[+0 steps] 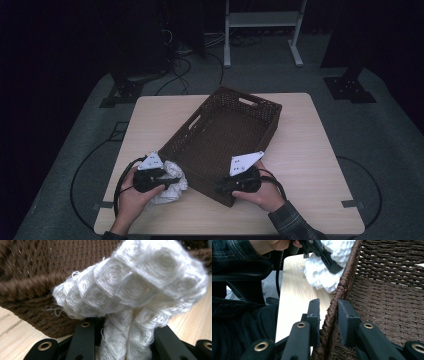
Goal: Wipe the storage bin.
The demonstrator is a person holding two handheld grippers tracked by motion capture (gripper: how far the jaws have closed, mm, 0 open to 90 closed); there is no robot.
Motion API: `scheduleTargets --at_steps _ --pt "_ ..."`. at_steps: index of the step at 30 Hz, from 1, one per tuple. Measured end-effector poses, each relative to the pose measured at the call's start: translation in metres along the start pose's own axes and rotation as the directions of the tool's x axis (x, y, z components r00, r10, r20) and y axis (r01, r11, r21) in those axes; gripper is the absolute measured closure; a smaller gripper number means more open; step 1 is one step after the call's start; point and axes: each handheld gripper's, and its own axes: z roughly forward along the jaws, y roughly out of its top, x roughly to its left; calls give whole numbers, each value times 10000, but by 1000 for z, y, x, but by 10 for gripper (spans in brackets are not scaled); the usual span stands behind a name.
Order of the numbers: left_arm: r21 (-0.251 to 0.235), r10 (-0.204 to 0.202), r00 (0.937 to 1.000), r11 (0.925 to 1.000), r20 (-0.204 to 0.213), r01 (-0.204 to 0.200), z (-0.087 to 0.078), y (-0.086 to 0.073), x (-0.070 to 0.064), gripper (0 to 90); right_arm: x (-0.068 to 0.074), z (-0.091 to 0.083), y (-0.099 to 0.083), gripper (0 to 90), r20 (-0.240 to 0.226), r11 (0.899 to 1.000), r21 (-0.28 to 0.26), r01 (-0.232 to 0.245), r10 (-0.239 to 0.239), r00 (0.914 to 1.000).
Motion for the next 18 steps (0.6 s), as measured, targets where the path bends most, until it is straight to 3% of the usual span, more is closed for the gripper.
scheduleTargets --at_steps 6,13,18 --pt "-407 163 9999 9990 25 -161 -11 9 -6 685 0 0 0 721 -10 10000 -5 -11 11 10000" --pt "53 -3 9994 10000 351 1 3 1 -2 683 0 0 0 721 -7 10000 -1 -4 4 10000" --pt "15 -189 9987 9998 474 189 5 -1 -1 684 0 0 0 721 -20 10000 -8 6 -6 10000"
